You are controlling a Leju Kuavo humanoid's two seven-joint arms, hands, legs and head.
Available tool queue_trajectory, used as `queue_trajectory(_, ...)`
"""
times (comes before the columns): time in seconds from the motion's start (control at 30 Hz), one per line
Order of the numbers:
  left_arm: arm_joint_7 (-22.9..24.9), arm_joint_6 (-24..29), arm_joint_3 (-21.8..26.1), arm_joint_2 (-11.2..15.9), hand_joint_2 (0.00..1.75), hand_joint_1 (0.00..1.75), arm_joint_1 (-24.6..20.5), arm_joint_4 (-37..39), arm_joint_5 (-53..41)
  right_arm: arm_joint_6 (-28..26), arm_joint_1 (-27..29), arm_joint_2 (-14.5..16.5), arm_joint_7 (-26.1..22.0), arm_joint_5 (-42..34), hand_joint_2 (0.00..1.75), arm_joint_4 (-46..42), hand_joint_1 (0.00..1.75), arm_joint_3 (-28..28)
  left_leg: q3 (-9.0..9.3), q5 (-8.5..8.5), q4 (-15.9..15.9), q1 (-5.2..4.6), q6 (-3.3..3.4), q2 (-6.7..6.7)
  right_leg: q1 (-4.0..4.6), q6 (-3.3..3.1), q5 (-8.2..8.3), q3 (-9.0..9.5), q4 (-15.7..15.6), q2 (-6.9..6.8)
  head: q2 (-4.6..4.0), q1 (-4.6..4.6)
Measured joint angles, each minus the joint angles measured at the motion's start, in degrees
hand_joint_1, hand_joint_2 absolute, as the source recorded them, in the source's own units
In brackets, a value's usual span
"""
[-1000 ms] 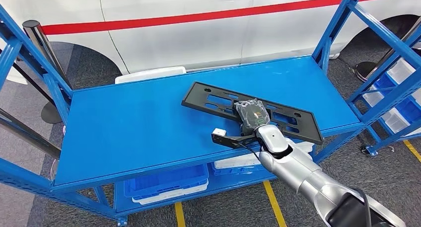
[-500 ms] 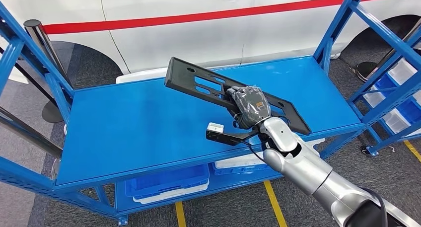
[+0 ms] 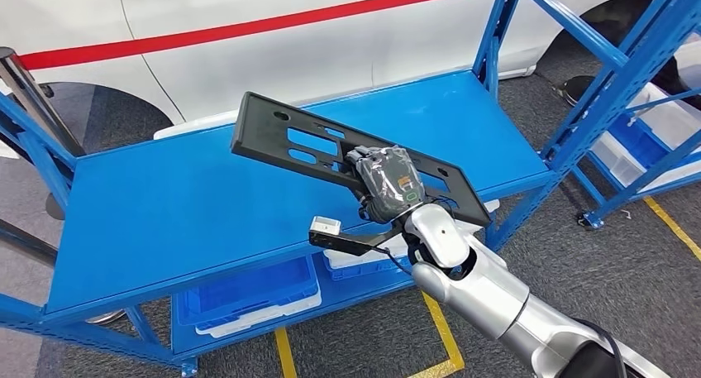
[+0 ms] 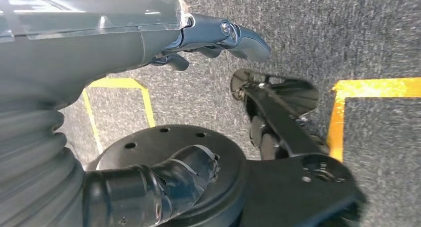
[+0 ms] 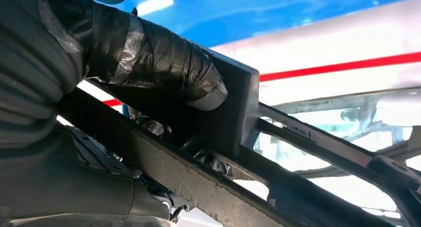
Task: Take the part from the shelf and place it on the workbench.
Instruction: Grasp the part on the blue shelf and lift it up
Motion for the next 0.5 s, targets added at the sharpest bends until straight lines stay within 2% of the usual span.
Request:
queue_trajectory(0.07,-0.1,0.2,0.0,0.0,1.75,0.0,0.0,0.0,-0.1,0.1,-0.1,1.1,0.8,0.4,1.75,-0.1,1.75,0.4,5.37,2.53,-7.7,-0.78,1.91,-1.89,0.43,0.01,0.92,-0.82,0.0,1.11,0.0,0.02)
queue_trajectory(0.1,-0.1,0.3,0.0,-0.1,1.75,0.0,0.0,-0.1,-0.2,0.2,-0.2,1.5,1.1,0.5,1.75,-0.1,1.75,0.5,7.59,3.25,-11.2,-1.04,2.51,-2.96,0.44,0.12,1.41,-1.09,0.0,1.6,0.0,0.02)
queue_trajectory(0.13,-0.2,0.4,0.0,-0.1,1.75,0.0,0.1,-0.1,-0.2,0.2,-0.3,1.9,1.3,0.5,1.75,-0.2,1.75,0.6,8.93,3.56,-13.6,-1.24,2.85,-3.79,0.3,0.34,1.9,-1.29,-0.2,2.03,0.0,0.02)
queue_trajectory(0.17,-0.3,0.4,0.0,-0.2,1.75,0.0,0.1,-0.1,-0.3,0.2,-0.4,2.1,1.6,0.4,1.75,-0.3,1.75,0.8,9.41,3.61,-14.7,-1.39,2.91,-4.1,0.07,0.69,2.44,-1.4,-0.4,2.46,0.0,0.01)
queue_trajectory(0.23,-0.8,-0.1,0.0,-0.3,1.75,0.0,0.1,-0.1,-0.7,0.3,-0.5,2.3,1.8,0.3,1.75,-0.4,1.75,1.2,9.4,4.92,-15.8,-1.3,2.65,-3.08,-0.1,1.43,3.51,-1.55,-1.1,3.27,0.0,0.0)
queue_trajectory(0.27,-1.1,-0.6,0.0,-0.2,1.75,0.0,0.1,-0.1,-1.0,0.4,-0.7,2.3,1.8,0.3,1.75,-0.4,1.75,1.3,9.26,5.69,-16.6,-1.12,2.73,-2.42,0.03,1.73,3.12,-1.78,-1.1,2.85,0.0,0.09)
queue_trajectory(0.3,-1.4,-1.1,0.0,-0.1,1.75,0.0,0.1,-0.1,-1.2,0.4,-0.9,2.4,1.9,0.2,1.75,-0.5,1.75,1.4,8.97,6.55,-17.2,-0.9,2.83,-1.58,0.16,2.0,1.62,-2.26,-0.2,1.93,0.0,0.15)
queue_trajectory(0.33,-1.6,-1.6,0.0,0.1,1.75,0.0,0.2,-0.1,-1.4,0.5,-1.1,2.4,1.9,0.2,1.75,-0.5,1.75,1.5,8.55,7.26,-17.6,-0.73,2.89,-0.77,0.12,2.27,-0.89,-2.95,1.9,0.64,0.0,0.18)
queue_trajectory(0.37,-1.6,-2.2,0.0,0.3,1.75,0.0,0.3,-0.1,-1.6,0.4,-1.3,2.4,2.0,0.1,1.75,-0.5,1.75,1.6,7.91,7.79,-17.7,-0.78,2.98,-0.01,-0.03,2.69,-3.91,-3.76,5.0,-0.55,0.0,0.24)
queue_trajectory(0.4,-1.4,-2.9,-0.1,0.5,1.75,0.0,0.4,-0.1,-1.8,0.4,-1.4,2.4,2.0,0.0,1.75,-0.4,1.75,1.6,7.21,8.24,-17.6,-0.79,2.97,0.86,-0.36,3.13,-6.26,-4.5,8.7,-1.22,0.0,0.2)
queue_trajectory(0.43,-1.1,-3.7,-0.1,0.7,1.75,0.0,0.4,0.0,-2.1,0.2,-1.4,2.4,2.0,-0.3,1.75,-0.3,1.75,1.7,6.49,8.59,-17.4,-0.78,2.87,1.67,-0.71,3.58,-7.27,-4.86,11.9,-1.56,0.0,0.21)
queue_trajectory(0.47,-0.7,-4.5,-0.2,0.9,1.75,0.0,0.3,0.0,-2.4,0.0,-1.4,2.2,1.8,-0.6,1.75,-0.2,1.75,1.7,5.71,8.9,-17.0,-0.74,2.73,2.46,-1.07,4.0,-6.94,-4.62,14.0,-1.77,0.0,0.21)
queue_trajectory(0.5,-0.4,-5.1,-0.2,1.1,1.75,0.0,0.2,0.0,-2.6,-0.3,-1.4,2.0,1.6,-0.8,1.75,-0.1,1.75,1.8,4.9,9.14,-16.5,-0.68,2.57,3.21,-1.41,4.39,-5.54,-3.43,14.0,-2.02,0.0,0.21)
